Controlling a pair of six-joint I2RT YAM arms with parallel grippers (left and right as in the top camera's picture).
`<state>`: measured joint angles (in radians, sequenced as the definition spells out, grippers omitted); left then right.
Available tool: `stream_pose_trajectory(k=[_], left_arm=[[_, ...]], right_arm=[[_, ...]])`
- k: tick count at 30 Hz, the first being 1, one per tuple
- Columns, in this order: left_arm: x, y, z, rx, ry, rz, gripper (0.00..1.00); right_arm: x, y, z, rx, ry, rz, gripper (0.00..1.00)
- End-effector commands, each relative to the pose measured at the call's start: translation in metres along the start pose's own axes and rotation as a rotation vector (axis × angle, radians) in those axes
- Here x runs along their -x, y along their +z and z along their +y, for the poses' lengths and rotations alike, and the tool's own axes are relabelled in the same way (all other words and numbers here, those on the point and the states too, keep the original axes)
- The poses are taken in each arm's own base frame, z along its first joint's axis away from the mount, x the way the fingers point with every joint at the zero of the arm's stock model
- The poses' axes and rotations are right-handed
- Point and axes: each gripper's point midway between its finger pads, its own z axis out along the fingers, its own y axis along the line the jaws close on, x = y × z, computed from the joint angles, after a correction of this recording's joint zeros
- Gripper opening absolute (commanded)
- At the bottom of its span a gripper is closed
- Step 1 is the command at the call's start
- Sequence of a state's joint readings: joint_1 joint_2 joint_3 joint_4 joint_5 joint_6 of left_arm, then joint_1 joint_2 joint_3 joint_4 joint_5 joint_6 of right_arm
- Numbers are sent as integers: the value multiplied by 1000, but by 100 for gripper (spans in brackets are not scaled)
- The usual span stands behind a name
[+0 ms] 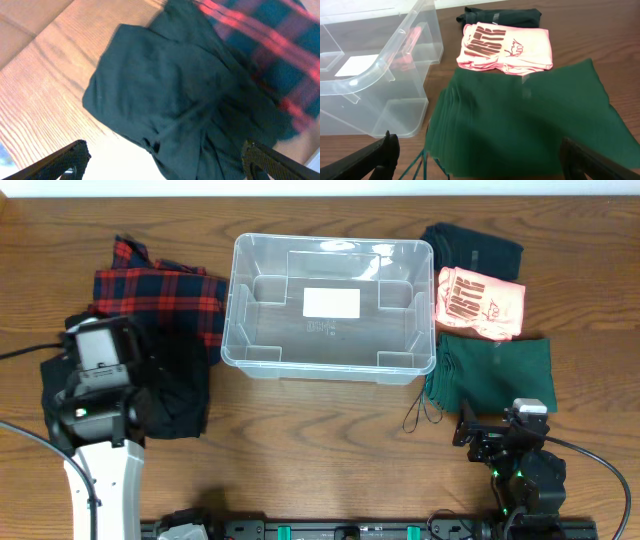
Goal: Pack container
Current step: 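Move the left gripper over the folded black garment and lower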
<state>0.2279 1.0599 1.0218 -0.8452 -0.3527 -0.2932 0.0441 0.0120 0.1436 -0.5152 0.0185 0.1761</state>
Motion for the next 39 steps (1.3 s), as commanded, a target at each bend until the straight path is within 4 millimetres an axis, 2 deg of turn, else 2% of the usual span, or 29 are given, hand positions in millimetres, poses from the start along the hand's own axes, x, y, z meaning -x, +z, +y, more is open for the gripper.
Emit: stream_pose_trajectory(k=[1, 5, 10, 13, 18, 20, 23, 26, 29, 33, 37, 39], left_arm=[[10, 5, 12, -76, -214, 23, 98], [19, 14, 39, -179, -429, 50, 98], [26, 26, 84, -246, -624, 50, 98], [21, 39, 102, -282, -701, 84, 98], [-6, 73, 130, -273, -854, 214, 99], [-12, 85, 134, -313, -900, 250, 99], [-16, 103, 132, -409, -870, 276, 98], [-36, 120, 130, -427, -846, 355, 98], [-58, 132, 119, -486, -786, 444, 98], [-78, 141, 114, -500, -775, 526, 98], [-98, 144, 124, -395, -753, 595, 98], [-99, 145, 126, -379, -747, 596, 98]], right_arm=[[0, 0, 2, 7, 8, -1, 99], [0, 0, 2, 7, 8, -1, 99], [0, 0, 2, 7, 8, -1, 99], [0, 0, 2, 7, 8, -1, 99], [0, 0, 2, 7, 8, -1, 99], [0, 0, 2, 7, 8, -1, 99], [0, 0, 2, 7, 8, -1, 99], [0, 0, 2, 7, 8, -1, 99], [0, 0, 2, 7, 8, -1, 99], [0, 0, 2, 7, 8, -1, 99], [0, 0, 2, 7, 8, -1, 99], [0, 0, 2, 7, 8, -1, 99]])
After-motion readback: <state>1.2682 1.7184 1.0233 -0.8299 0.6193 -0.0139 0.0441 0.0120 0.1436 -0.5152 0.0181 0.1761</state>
